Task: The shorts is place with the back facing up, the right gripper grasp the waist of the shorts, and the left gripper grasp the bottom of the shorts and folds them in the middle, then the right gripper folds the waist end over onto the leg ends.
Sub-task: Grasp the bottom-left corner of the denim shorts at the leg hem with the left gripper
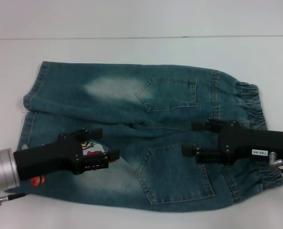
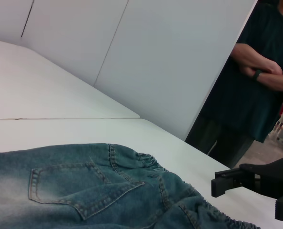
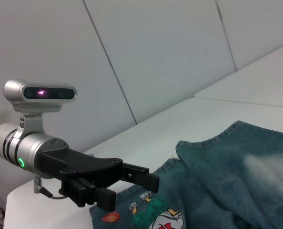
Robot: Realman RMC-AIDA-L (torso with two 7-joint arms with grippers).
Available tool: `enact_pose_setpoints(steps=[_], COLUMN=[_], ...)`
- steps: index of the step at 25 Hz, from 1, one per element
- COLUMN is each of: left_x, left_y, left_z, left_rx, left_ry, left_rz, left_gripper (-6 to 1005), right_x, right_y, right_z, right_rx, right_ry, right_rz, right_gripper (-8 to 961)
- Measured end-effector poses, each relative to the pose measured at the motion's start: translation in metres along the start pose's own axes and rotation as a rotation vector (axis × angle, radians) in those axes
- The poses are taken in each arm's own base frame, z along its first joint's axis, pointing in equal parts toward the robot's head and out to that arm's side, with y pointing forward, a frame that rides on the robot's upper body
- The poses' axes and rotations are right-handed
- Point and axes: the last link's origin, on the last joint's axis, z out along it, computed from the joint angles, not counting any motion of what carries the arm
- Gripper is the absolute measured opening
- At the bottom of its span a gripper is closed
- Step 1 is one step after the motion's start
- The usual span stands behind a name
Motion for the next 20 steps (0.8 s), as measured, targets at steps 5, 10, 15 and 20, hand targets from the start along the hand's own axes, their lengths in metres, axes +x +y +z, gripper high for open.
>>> enact_pose_setpoints(steps=[5,10,15,20], left_x=[0.001,0.001,0.001,0.002], left_y=[0.001,0.001,0.001,-0.001], left_z=[0.002,0.002,0.000,-0.013], left_rx=[-0.010,-0.011,-0.003,0.031], left_ry=[-0.007,-0.007,0.013,0.054], left_rz=[0.005,0.005,0.000,-0.015], left_gripper=[924,923,923,922], right_x=[0.001,0.001,0.001,0.000], right_y=[0.000,0.000,0.000,0.000], right_z=[0.000,0.000,0.000,0.000], right_rx=[0.001,0.001,0.003,0.005], right_ry=[0.000,0.000,-0.003,-0.008], right_rz=[0.002,0.003,0.004,0.006], right_gripper=[946,946,946,946])
